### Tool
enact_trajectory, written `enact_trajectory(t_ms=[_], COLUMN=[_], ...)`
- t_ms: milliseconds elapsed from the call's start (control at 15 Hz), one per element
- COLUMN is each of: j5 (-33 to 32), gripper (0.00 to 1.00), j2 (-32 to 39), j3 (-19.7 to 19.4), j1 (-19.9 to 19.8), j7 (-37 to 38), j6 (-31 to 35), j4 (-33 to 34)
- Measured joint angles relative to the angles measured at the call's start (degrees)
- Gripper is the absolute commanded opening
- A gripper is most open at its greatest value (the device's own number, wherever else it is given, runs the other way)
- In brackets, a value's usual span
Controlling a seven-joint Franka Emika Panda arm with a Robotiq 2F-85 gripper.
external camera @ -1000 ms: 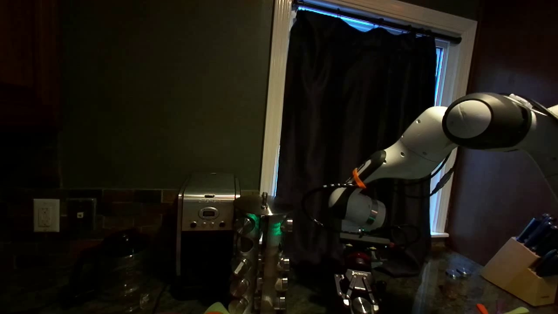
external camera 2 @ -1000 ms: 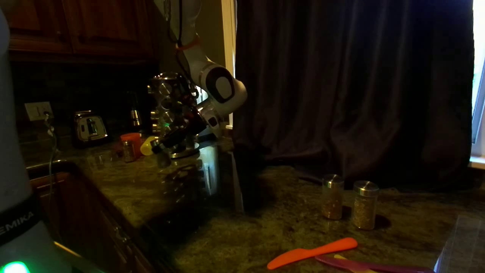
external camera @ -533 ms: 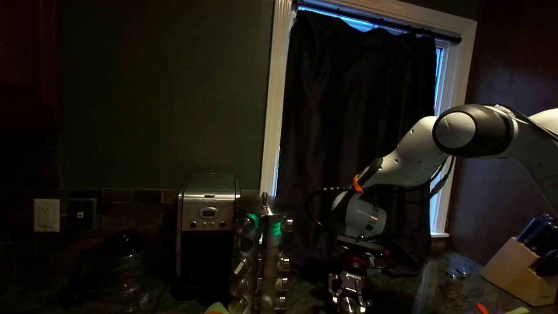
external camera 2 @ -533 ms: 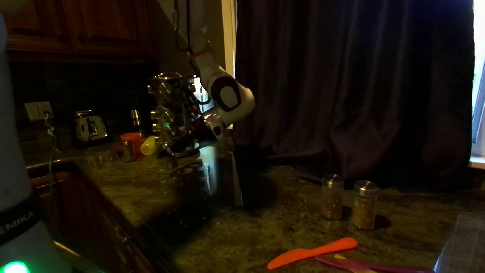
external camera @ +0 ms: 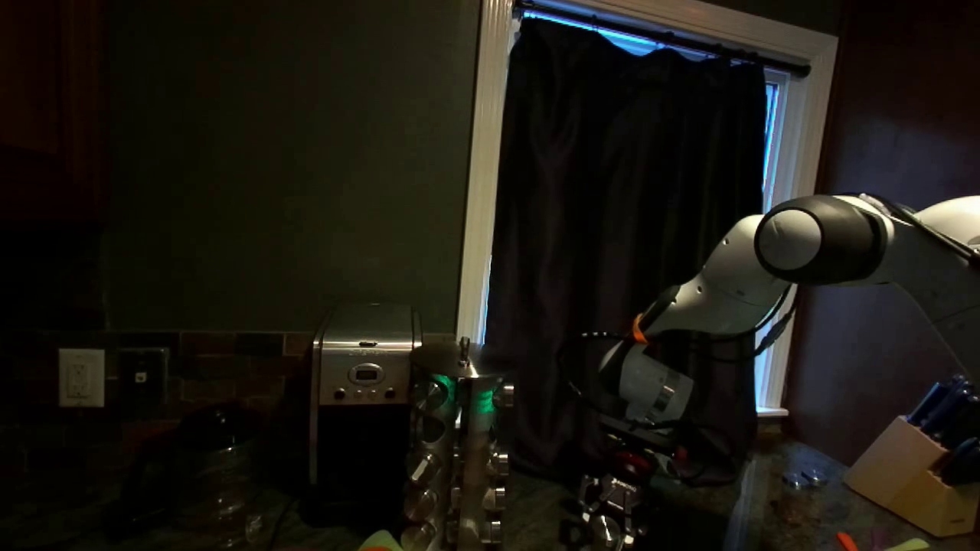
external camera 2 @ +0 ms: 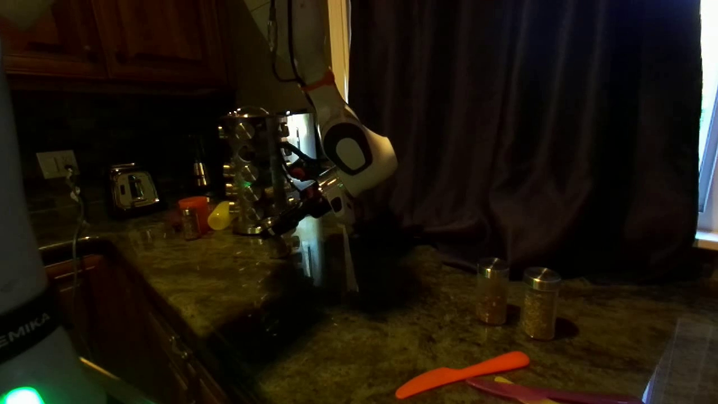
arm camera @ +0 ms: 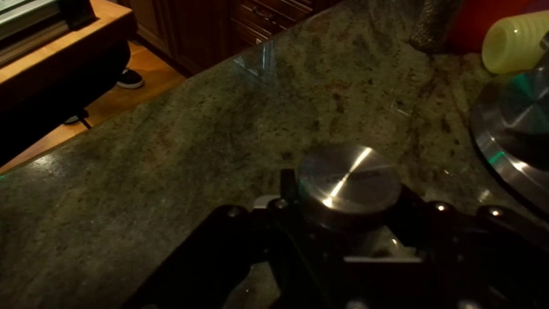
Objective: Remove one bottle from the rack
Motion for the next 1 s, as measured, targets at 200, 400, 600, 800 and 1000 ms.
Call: enact_trajectory(t_ms=[200, 400, 600, 800, 1000], j5=[1.85, 3.57, 4.61, 4.28, 0.42], gripper=[0.24, 0.82, 1.00, 1.00, 1.00], j2=[0.25, 0.53, 0.72, 0.30, -2.09], j3=[-0.64, -0.92, -1.08, -1.12, -1.19], j1=[-0.77, -1.25, -1.28, -0.60, 2.60], j7=[-0.01, -0.01, -0.05, -0.24, 0.40], j6=[0.03, 0.03, 0.04, 1.82, 7.35], j4=[0.12, 0.19, 0.46, 0.68, 0.22])
